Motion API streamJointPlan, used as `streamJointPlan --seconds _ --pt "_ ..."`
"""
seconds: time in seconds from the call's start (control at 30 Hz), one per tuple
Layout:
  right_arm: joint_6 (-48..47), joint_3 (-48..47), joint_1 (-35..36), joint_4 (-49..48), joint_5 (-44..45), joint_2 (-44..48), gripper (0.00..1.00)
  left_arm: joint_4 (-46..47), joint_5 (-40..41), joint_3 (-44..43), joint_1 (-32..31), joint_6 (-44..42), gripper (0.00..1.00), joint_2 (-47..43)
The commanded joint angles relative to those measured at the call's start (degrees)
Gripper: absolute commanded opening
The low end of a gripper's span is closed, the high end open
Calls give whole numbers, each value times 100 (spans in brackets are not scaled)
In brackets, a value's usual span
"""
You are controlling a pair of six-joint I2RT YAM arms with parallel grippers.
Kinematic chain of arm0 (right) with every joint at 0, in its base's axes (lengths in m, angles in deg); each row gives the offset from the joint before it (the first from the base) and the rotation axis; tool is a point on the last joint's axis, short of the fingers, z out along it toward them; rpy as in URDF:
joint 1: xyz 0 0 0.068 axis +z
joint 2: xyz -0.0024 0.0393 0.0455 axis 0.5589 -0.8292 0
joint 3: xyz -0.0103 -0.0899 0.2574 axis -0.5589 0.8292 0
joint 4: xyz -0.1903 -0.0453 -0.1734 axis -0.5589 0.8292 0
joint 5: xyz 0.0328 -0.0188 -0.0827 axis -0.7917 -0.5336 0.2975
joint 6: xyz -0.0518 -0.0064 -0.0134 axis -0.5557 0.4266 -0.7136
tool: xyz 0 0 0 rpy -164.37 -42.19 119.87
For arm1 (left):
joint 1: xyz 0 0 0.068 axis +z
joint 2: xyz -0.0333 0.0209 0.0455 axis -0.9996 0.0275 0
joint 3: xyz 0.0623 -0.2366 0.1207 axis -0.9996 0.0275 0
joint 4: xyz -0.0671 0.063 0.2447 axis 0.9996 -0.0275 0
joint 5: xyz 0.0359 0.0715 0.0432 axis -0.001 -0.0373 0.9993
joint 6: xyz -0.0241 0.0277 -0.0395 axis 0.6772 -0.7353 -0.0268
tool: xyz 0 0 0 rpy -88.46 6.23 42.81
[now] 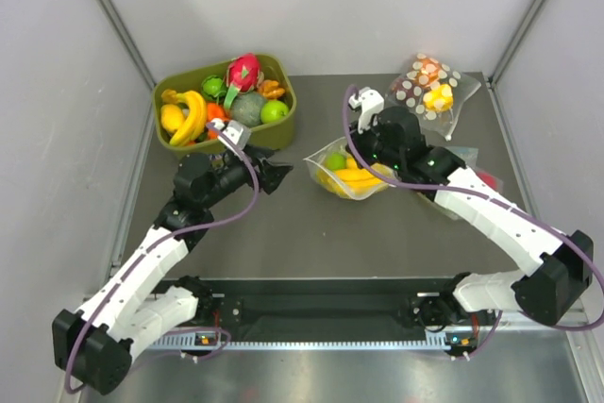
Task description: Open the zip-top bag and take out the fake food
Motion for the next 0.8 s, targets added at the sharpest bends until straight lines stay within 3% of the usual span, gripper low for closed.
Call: streamJointPlan --seconds 0.0,0.27,0.43,0.77 --pt "312 -314 -33 -72 661 72 0 687 -83 -76 -169 998 72 169" --pt "805 450 -7 -722 1304 116 0 1532 812 110 -1496 2205 71 1013" --pt "796 468 133 -705 1365 37 0 1998 936 180 -1568 2654 73 1646" --pt "919 758 555 -906 1418 54 0 1963 1032 -189 -1603 2751 76 2692"
